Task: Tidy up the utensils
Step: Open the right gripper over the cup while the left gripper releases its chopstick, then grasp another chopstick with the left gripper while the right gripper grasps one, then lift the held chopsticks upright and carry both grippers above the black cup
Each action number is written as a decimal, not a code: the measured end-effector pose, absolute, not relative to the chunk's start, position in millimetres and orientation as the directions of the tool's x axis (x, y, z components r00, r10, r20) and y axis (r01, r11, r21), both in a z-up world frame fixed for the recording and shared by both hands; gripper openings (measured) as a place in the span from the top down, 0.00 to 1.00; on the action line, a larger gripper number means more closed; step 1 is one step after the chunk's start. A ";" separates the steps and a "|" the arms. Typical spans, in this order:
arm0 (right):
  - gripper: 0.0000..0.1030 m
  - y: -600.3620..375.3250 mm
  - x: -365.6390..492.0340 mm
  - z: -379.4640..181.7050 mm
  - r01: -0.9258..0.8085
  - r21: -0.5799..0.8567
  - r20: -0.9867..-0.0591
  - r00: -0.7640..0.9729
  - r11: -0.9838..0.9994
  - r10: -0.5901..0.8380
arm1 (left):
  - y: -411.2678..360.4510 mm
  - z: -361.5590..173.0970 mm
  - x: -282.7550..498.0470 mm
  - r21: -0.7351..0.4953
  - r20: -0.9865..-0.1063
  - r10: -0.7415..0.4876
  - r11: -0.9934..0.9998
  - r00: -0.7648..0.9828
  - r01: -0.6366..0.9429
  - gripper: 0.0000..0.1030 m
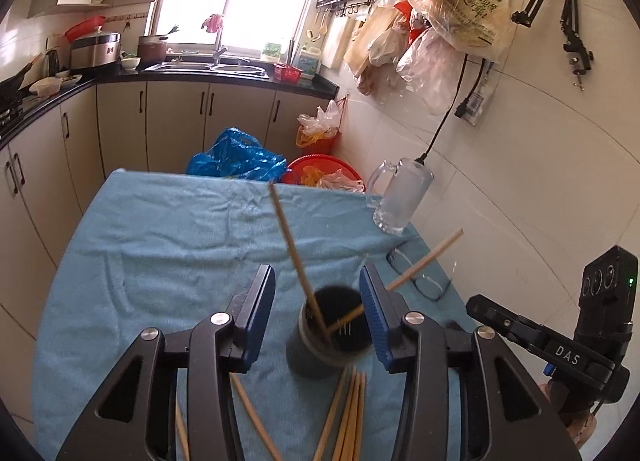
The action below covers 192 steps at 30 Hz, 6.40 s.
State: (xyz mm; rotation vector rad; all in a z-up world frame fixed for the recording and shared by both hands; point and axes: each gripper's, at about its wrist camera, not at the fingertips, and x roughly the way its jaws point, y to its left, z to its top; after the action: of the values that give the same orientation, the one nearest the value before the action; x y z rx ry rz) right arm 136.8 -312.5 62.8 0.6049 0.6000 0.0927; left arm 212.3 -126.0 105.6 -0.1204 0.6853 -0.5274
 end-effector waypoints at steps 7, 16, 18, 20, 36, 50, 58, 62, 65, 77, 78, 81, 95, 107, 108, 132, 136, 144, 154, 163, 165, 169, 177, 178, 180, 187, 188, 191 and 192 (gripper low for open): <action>0.68 -302.6 87.8 16.1 0.104 0.563 -0.554 0.784 0.820 0.281 | -103.5 52.5 171.8 -0.270 -0.653 -0.479 0.871 0.587 0.411 0.58; 0.69 -305.0 80.7 -29.7 0.154 0.568 -0.629 0.714 0.808 0.307 | -132.5 -23.6 178.8 -0.261 -0.815 -0.441 0.859 0.377 0.441 0.58; 0.68 -306.7 81.5 -26.7 0.155 0.555 -0.632 0.717 0.817 0.293 | -147.5 -28.9 180.0 -0.248 -0.831 -0.436 0.847 0.346 0.471 0.58; 0.68 -307.5 82.7 -24.8 0.154 0.549 -0.635 0.716 0.822 0.290 | -160.0 -33.7 180.3 -0.221 -0.845 -0.417 0.842 0.333 0.492 0.58; 0.68 -299.2 94.1 -37.3 0.180 0.512 -0.709 0.640 0.840 0.295 | -182.7 -54.9 177.7 -0.089 -0.887 -0.295 0.864 0.355 0.495 0.89; 0.68 -211.3 126.8 -67.1 0.079 0.358 -0.824 0.496 0.930 0.275 | -112.2 -58.2 154.2 -0.229 -0.870 -0.381 0.875 0.313 0.427 0.93; 0.88 -238.4 116.1 -68.2 0.141 0.258 -0.871 0.463 0.956 0.167 | -119.3 -58.2 157.6 -0.234 -0.870 -0.387 0.870 0.306 0.434 0.93; 0.88 -260.3 109.1 -66.7 0.188 0.227 -0.888 0.444 0.956 0.123 | -123.3 -58.9 166.1 -0.247 -0.872 -0.394 0.867 0.292 0.432 0.93; 0.87 -271.8 108.4 -65.4 0.207 0.226 -0.896 0.427 0.952 0.120 | -126.8 -59.5 177.6 -0.278 -0.871 -0.412 0.863 0.269 0.421 0.93; 0.89 -268.0 150.4 -64.4 0.204 0.170 -0.922 0.377 0.964 0.082 | -136.7 -59.0 186.3 -0.245 -0.873 -0.390 0.870 0.292 0.427 0.94; 0.92 -267.4 151.0 -64.7 0.207 0.168 -0.922 0.378 0.964 0.080 | -135.8 -58.5 185.3 -0.258 -0.868 -0.403 0.866 0.291 0.429 0.94; 0.93 -272.0 145.1 -63.3 0.207 0.244 -0.903 0.405 0.947 0.144 | -128.1 -49.3 178.1 -0.303 -0.840 -0.454 0.846 0.296 0.438 0.94; 0.92 -266.4 76.1 30.0 0.032 0.401 -0.596 0.768 0.916 0.234 | -75.7 49.4 141.1 -0.346 -0.655 -0.548 0.830 0.520 0.438 0.94; 0.92 -251.4 58.6 48.6 -0.035 0.404 -0.522 0.812 0.914 0.262 | -68.3 63.3 132.3 -0.333 -0.639 -0.545 0.832 0.542 0.445 0.94; 0.92 -252.3 58.7 48.3 -0.035 0.406 -0.523 0.811 0.913 0.263 | -68.0 60.7 133.6 -0.334 -0.651 -0.538 0.836 0.536 0.435 0.91; 0.92 -273.6 63.5 37.3 -0.023 0.457 -0.520 0.804 0.889 0.288 | -33.7 -37.3 207.3 -0.320 -0.868 -0.357 0.933 0.346 0.163 0.73; 0.92 -274.6 63.7 37.0 -0.020 0.460 -0.521 0.803 0.888 0.288 | -27.0 -44.0 215.1 -0.270 -0.882 -0.301 0.954 0.363 0.134 0.74; 0.92 -273.2 64.8 34.0 -0.013 0.457 -0.529 0.799 0.889 0.284 | -35.0 -54.7 236.6 -0.200 -0.898 -0.246 0.967 0.366 0.160 0.77; 0.92 -269.5 66.1 37.4 -0.011 0.437 -0.538 0.798 0.899 0.272 | -35.7 -33.7 207.1 -0.227 -0.823 -0.308 0.949 0.477 0.220 0.94; 0.92 -258.5 57.6 55.3 -0.059 0.418 -0.486 0.828 0.906 0.278 | -17.8 45.2 157.5 -0.281 -0.664 -0.405 0.914 0.628 0.292 0.94; 0.92 -257.0 55.2 61.5 -0.068 0.411 -0.472 0.837 0.909 0.276 | -16.9 54.9 148.2 -0.287 -0.645 -0.418 0.909 0.640 0.304 0.94; 0.92 -255.6 52.0 69.1 -0.077 0.397 -0.457 0.848 0.915 0.269 | -19.1 67.1 144.1 -0.299 -0.621 -0.435 0.900 0.652 0.317 0.94; 0.92 -257.0 53.1 73.0 -0.084 0.397 -0.446 0.853 0.914 0.272 | -27.7 75.5 141.3 -0.290 -0.610 -0.439 0.898 0.659 0.330 0.94; 0.92 -257.6 53.7 72.9 -0.083 0.398 -0.446 0.853 0.914 0.272 | -28.4 76.2 141.3 -0.289 -0.609 -0.438 0.899 0.661 0.329 0.94; 0.92 -258.1 54.2 72.8 -0.085 0.401 -0.445 0.852 0.912 0.275 | -29.0 76.8 141.4 -0.289 -0.607 -0.441 0.897 0.661 0.334 0.94; 0.92 -258.2 55.0 72.4 -0.085 0.398 -0.446 0.852 0.913 0.274 | -31.4 79.0 142.5 -0.287 -0.602 -0.447 0.894 0.661 0.343 0.94; 0.92 -258.2 55.2 72.4 -0.086 0.398 -0.446 0.852 0.913 0.274 | -31.7 79.6 142.5 -0.287 -0.601 -0.448 0.894 0.661 0.345 0.94; 0.92 -258.3 55.5 72.5 -0.086 0.398 -0.445 0.853 0.913 0.274 | -33.1 82.4 142.5 -0.286 -0.598 -0.451 0.892 0.662 0.350 0.94; 0.92 -258.4 55.7 72.4 -0.085 0.399 -0.446 0.852 0.913 0.275 | -33.3 83.0 142.6 -0.286 -0.597 -0.451 0.892 0.663 0.350 0.94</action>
State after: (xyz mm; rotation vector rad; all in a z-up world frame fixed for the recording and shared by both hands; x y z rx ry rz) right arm 55.7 -258.4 72.4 0.3786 0.5194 0.1942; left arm 142.6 -33.3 83.0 -0.1510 0.7139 -0.4548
